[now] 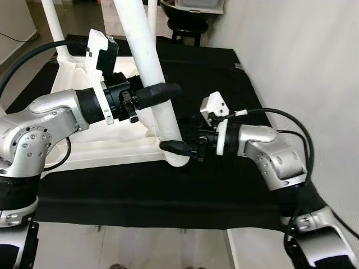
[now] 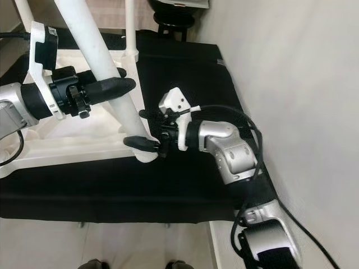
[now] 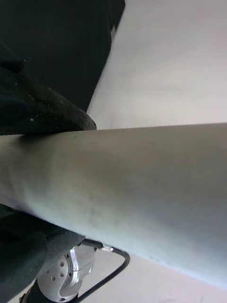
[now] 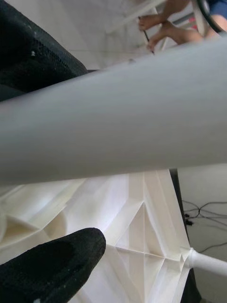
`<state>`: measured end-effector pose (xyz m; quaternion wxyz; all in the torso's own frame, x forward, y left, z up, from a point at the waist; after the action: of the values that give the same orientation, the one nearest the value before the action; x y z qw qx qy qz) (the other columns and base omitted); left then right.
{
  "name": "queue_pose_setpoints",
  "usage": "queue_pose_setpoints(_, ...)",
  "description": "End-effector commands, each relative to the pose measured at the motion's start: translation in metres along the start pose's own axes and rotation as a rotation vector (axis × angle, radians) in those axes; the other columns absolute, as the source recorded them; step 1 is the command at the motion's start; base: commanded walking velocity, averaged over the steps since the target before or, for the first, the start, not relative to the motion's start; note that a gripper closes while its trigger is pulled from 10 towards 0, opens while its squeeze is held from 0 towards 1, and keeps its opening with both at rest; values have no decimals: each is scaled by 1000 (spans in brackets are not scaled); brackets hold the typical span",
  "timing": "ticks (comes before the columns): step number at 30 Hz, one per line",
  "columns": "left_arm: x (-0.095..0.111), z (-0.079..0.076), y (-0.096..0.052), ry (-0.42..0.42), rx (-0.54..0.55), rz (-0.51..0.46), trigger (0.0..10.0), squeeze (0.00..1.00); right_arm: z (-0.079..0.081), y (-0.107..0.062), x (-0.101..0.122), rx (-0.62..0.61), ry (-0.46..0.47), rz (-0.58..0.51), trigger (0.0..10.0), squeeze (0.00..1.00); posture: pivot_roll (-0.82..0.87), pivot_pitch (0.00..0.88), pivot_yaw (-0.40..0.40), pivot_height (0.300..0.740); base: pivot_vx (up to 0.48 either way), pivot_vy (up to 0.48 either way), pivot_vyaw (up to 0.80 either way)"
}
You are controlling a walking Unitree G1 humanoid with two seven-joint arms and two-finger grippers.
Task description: Building children table
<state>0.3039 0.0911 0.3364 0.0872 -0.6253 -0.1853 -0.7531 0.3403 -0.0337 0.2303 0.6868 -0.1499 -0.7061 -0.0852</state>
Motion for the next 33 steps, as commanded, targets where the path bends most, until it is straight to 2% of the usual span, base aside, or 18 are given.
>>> queue_pose_setpoints(1, 6, -3, 4, 38, -31, -2, 0, 0, 8, 7, 3, 27, 3, 10, 10000, 631, -100, 94, -96, 740, 0, 0, 0)
queue_pose_setpoints(2, 6, -3, 4, 38, -31, -2, 0, 0, 8, 7, 3, 27, 3, 10, 10000, 631, -100, 94, -96, 740, 0, 0, 0)
queue_pose_setpoints(3, 7, -3, 6, 51, -31, -3, 0, 0, 18, 15, -2, 52, 22, 26, 10000, 0, -100, 94, -96, 740, 0, 0, 0)
queue_pose_setpoints(4, 7, -3, 6, 51, -31, -3, 0, 0, 18, 15, -2, 52, 22, 26, 10000, 0, -100, 94, -96, 740, 0, 0, 0)
queue_pose_setpoints(6, 14, -3, 13, 63, -49, -21, 0, 0, 29, 35, -12, 49, 78, 44, 10000, 0, -88, 94, -98, 740, 0, 0, 0)
queue_pose_setpoints(7, 17, -5, 17, 68, -67, -26, 0, 0, 32, 44, -16, 33, 94, 51, 4078, 0, -85, 96, -99, 740, 0, 0, 0)
queue_pose_setpoints(8, 17, -5, 17, 68, -67, -26, 0, 0, 32, 44, -16, 33, 94, 51, 4078, 0, -85, 96, -99, 740, 0, 0, 0)
queue_pose_setpoints(9, 18, -7, 19, 70, -79, -27, 0, 0, 33, 49, -19, 21, 101, 54, 0, 0, -85, 96, -99, 740, 0, 0, 0)
queue_pose_setpoints(16, 22, -11, 29, 72, -119, -42, 0, 0, 28, 59, -18, -42, 114, 36, 0, 0, -84, 102, -95, 740, 0, 0, 0)
queue_pose_setpoints(28, 21, -17, 36, 69, -156, -48, 0, 0, 30, 62, -24, -64, 149, 64, 0, 0, -86, 101, -95, 740, 0, 0, 0)
queue_pose_setpoints(29, 21, -17, 36, 69, -156, -49, 0, 0, 29, 64, -22, -76, 163, 44, 7255, 0, -86, 101, -96, 740, 0, 0, 0)
queue_pose_setpoints(30, 22, -17, 37, 68, -155, -51, 0, 0, 30, 66, -14, -65, 182, -7, 10000, 1000, -84, 98, -95, 740, 0, 0, 0)
queue_pose_setpoints(33, 21, -17, 37, 66, -153, -55, 0, 0, 33, 69, 2, -53, 193, -92, 10000, 1000, -84, 95, -94, 740, 0, 0, 0)
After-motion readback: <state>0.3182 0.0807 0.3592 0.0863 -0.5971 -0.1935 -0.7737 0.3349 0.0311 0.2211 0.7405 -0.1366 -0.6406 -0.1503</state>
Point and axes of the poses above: a point about 5 cm out from each wrist's last joint towards the gripper, its own y axis pointing out of the wrist towards the gripper, its own x axis along the axis of the wrist's last joint, z = x × y, the point moved 5 cm from there along y, pointing out of the wrist towards the gripper, and after that the axes turned 3 degrees about y, right-handed, at the moved point
